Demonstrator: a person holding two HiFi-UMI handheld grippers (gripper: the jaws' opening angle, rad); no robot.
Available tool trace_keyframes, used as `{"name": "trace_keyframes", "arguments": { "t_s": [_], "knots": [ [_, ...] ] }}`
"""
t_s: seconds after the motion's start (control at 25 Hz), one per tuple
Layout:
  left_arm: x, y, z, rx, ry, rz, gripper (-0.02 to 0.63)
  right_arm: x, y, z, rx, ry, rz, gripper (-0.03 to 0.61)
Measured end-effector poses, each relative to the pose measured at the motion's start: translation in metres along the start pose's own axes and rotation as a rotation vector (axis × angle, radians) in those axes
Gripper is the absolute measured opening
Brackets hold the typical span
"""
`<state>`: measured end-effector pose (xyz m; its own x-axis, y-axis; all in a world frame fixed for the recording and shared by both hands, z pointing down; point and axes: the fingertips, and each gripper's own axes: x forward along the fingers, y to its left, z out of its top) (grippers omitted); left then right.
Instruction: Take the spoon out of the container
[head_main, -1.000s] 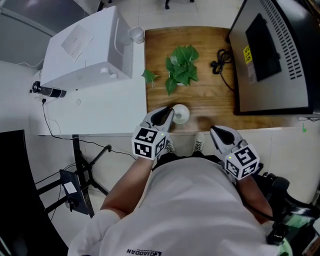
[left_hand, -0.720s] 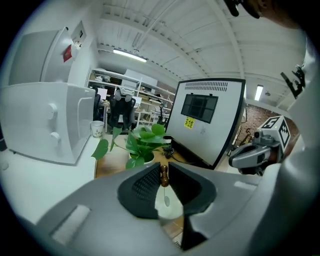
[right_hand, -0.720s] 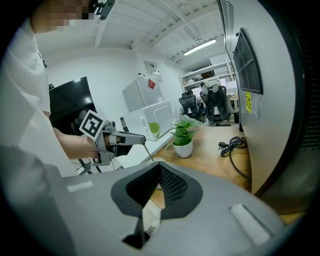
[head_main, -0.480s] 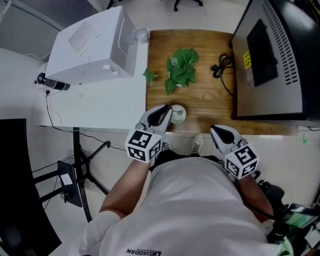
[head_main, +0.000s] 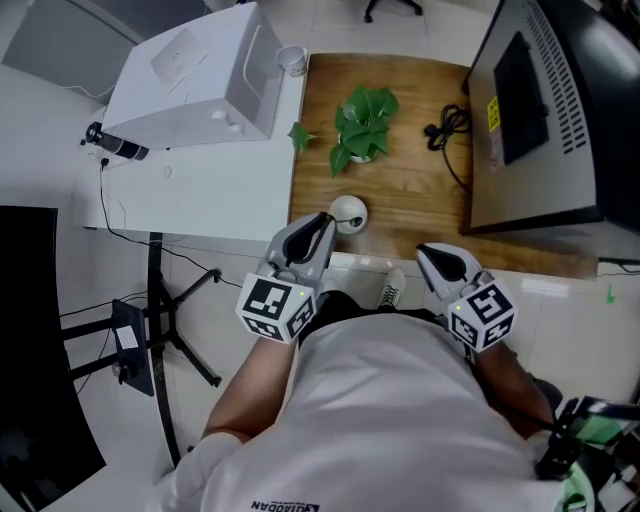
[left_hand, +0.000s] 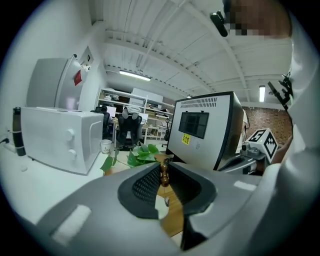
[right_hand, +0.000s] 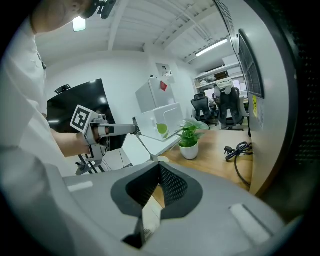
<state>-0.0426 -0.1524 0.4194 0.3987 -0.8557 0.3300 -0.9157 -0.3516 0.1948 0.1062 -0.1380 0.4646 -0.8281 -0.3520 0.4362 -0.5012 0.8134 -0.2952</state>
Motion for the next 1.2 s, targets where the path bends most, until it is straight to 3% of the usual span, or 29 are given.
{"name": "trace_keyframes", "arguments": {
  "t_s": [0.36, 0.92, 1.2],
  "knots": [
    [-0.052, 0.005, -0.006, 0.013, -0.008, -0.016, 0.054, -0.008, 0.043, -0.006, -0.023, -0.018, -0.053, 0.008],
    [-0.205, 0.001, -0.046, 0.009, -0.044, -0.193, 0.054, -0.006, 0.212, -0.048, 0.010, -0.052, -0.175, 0.008],
    [-0.242, -0.008, -0.063, 0.025, -0.016, -0.270, 0.054, -0.031, 0.253, -0.066, 0.030, -0.066, -0.267, 0.008]
  ]
}}
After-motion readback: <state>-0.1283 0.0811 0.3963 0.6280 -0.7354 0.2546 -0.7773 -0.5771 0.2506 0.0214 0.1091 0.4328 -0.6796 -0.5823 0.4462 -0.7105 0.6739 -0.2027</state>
